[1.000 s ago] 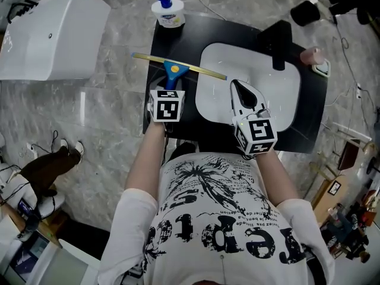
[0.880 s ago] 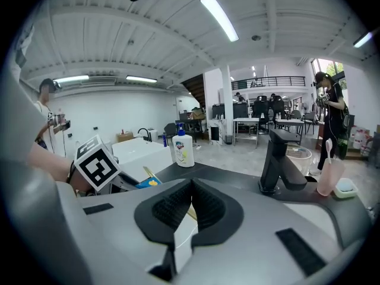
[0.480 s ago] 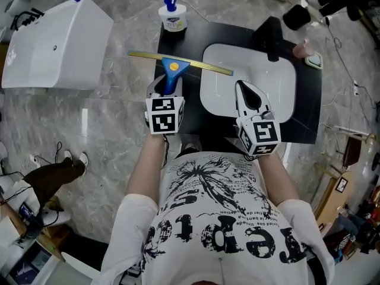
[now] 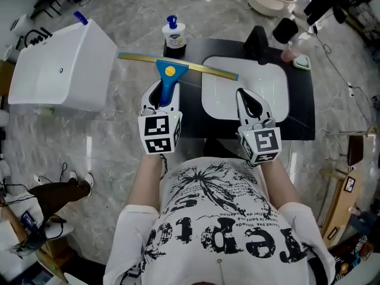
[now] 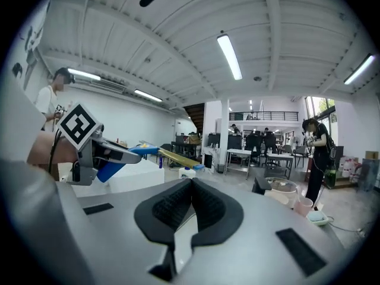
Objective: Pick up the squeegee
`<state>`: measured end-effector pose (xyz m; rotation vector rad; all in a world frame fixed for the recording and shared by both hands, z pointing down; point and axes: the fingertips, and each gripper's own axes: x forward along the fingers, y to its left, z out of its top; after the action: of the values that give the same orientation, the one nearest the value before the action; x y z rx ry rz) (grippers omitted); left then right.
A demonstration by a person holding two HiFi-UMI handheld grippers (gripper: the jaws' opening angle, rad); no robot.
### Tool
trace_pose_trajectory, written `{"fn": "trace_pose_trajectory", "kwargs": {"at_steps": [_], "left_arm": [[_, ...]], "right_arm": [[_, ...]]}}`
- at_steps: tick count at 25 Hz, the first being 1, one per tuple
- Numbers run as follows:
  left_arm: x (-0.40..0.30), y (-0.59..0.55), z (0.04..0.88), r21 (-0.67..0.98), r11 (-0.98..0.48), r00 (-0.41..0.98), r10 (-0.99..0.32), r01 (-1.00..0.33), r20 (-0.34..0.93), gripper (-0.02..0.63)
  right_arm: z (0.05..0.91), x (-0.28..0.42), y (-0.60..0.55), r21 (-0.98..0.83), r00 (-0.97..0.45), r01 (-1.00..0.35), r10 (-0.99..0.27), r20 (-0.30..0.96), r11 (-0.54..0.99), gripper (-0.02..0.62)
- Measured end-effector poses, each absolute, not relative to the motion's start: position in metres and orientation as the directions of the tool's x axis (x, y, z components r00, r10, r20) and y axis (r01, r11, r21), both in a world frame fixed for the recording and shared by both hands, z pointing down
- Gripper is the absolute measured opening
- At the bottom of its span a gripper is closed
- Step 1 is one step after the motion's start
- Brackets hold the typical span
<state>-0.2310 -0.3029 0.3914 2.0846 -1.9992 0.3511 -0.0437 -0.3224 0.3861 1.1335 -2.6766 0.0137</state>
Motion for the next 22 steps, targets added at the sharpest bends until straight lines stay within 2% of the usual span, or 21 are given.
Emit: {"fn": "trace_pose_trajectory", "kwargs": {"at_steps": [10, 22], "left_arm": [[-0.225, -0.271, 0.313, -0.062, -0.083, 0.078, -0.994, -0.995, 0.078, 0.146], [-0.219, -0.258, 0.294, -0.087, -0.102, 0.099, -0.995, -0.991, 0.028, 0.146]], "right_arm": [[0.323, -0.034, -0.293, 0.117, -0.674, -0.731, -0.738, 0.031, 0.673, 0.014], [0.301, -0.037, -0.281, 0.133, -0.684, -0.725, -0.73, -0.018, 0.676, 0.012]]}}
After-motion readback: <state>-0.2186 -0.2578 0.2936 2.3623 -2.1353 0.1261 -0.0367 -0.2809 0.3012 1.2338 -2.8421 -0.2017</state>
